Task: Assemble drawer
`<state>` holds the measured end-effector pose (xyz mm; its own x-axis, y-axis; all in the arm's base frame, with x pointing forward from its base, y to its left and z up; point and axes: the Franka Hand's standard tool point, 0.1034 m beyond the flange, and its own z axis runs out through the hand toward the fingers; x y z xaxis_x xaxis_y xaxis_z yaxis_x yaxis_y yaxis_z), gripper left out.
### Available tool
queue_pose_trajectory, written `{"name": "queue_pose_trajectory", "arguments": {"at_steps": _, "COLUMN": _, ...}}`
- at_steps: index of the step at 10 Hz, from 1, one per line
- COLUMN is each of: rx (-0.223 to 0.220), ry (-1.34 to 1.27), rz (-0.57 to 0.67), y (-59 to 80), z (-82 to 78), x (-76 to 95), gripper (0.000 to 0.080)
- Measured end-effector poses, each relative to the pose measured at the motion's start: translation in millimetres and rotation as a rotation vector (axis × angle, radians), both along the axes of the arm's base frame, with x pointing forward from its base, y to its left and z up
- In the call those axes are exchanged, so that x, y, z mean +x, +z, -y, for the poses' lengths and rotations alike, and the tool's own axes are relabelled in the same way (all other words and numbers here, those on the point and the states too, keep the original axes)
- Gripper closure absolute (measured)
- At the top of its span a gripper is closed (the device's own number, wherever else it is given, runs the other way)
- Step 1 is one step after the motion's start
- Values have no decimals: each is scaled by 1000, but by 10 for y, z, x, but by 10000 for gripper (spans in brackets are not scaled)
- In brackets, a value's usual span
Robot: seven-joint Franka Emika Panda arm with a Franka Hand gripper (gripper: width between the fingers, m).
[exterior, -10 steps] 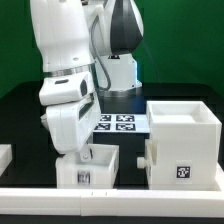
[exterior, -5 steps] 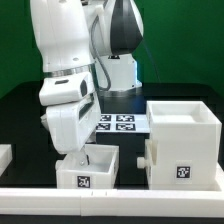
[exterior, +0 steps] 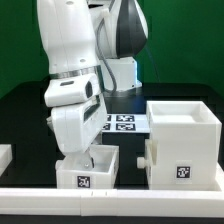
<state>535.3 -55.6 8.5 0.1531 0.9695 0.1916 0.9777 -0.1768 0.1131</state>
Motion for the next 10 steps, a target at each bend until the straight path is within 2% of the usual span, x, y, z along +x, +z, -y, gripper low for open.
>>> {"name": "queue_pose_trajectory", "arguments": {"at_steps": 1, "rx": 0, "ry": 0, "rz": 0, "y": 0, "z": 0, "x": 0, "gripper": 151}}
{"name": "queue_pose_trajectory", "arguments": {"at_steps": 2, "rx": 0, "ry": 0, "rz": 0, "y": 0, "z": 0, "x": 0, "gripper": 251}}
{"name": "queue_pose_trajectory", "arguments": {"at_steps": 3, "rx": 0, "ry": 0, "rz": 0, "y": 0, "z": 0, "x": 0, "gripper": 251}}
{"name": "queue_pose_trajectory", "arguments": {"at_steps": 4, "rx": 0, "ry": 0, "rz": 0, "y": 0, "z": 0, "x": 0, "gripper": 452}}
{"name": "queue_pose_trajectory", "arguments": {"at_steps": 5, "rx": 0, "ry": 0, "rz": 0, "y": 0, "z": 0, "x": 0, "gripper": 589}}
{"name": "queue_pose_trajectory", "arguments": {"at_steps": 6, "rx": 0, "ry": 0, "rz": 0, "y": 0, "z": 0, "x": 0, "gripper": 589}}
{"name": "queue_pose_trajectory", "arguments": {"at_steps": 7, "rx": 0, "ry": 0, "rz": 0, "y": 0, "z": 0, "x": -1, "gripper": 752}}
{"name": "queue_pose_trajectory", "arguments": {"at_steps": 9, "rx": -4, "ry": 25, "rz": 0, "y": 40, "z": -41, "x": 8, "gripper": 766}}
{"name": "queue_pose_trajectory", "arguments": {"at_steps": 10, "rx": -14, "ry": 61, "rz": 5, "y": 153, "z": -99, "x": 31, "gripper": 766}}
